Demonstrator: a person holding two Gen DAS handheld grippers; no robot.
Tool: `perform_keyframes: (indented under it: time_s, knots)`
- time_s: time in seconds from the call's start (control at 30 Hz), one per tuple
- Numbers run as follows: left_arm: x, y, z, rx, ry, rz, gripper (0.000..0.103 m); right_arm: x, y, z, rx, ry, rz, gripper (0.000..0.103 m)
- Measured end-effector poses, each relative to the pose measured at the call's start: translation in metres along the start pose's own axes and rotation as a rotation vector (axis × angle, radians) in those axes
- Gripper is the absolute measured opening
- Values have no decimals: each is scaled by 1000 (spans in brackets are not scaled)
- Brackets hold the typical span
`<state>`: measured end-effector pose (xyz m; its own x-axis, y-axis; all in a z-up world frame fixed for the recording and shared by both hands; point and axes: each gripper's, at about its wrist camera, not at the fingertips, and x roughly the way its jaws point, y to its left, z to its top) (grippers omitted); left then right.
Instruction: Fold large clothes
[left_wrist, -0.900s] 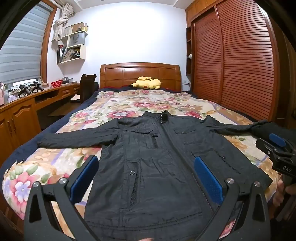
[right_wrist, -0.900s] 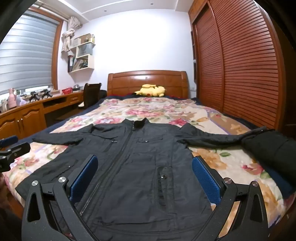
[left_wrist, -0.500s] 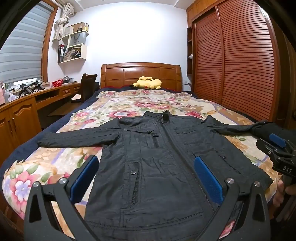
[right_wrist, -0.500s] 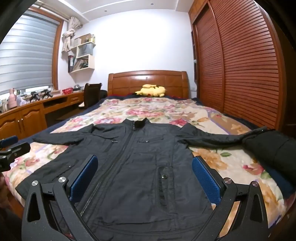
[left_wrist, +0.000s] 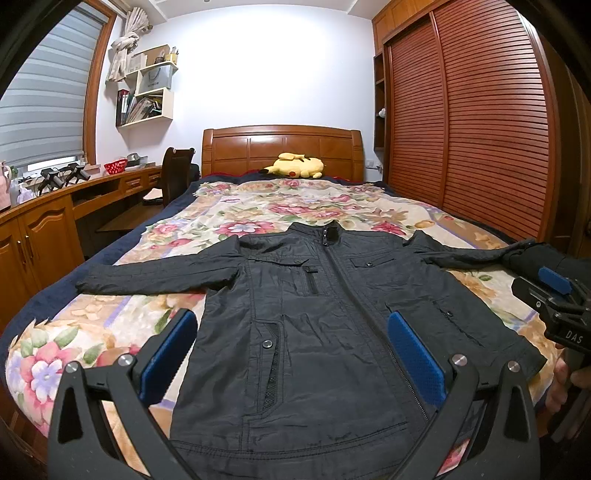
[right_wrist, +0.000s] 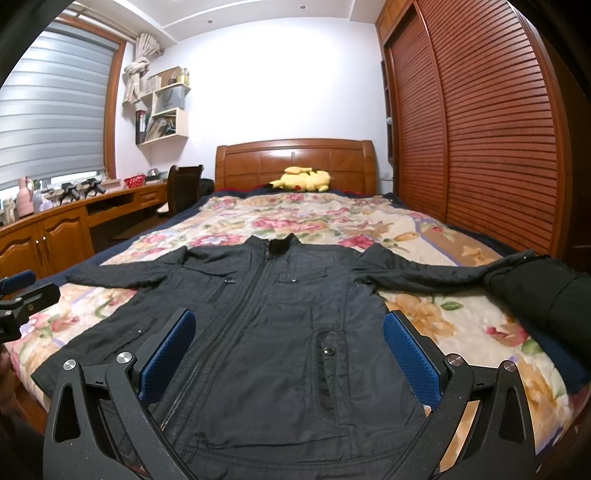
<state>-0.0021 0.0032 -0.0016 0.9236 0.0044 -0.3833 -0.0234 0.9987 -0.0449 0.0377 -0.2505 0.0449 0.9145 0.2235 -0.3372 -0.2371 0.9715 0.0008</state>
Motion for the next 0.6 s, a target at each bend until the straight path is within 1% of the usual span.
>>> perform_keyframes:
  time_s: [0.6]
  knots:
    - [-3, 1, 1, 4, -6, 6, 103, 2, -2, 0, 1, 4, -1, 103]
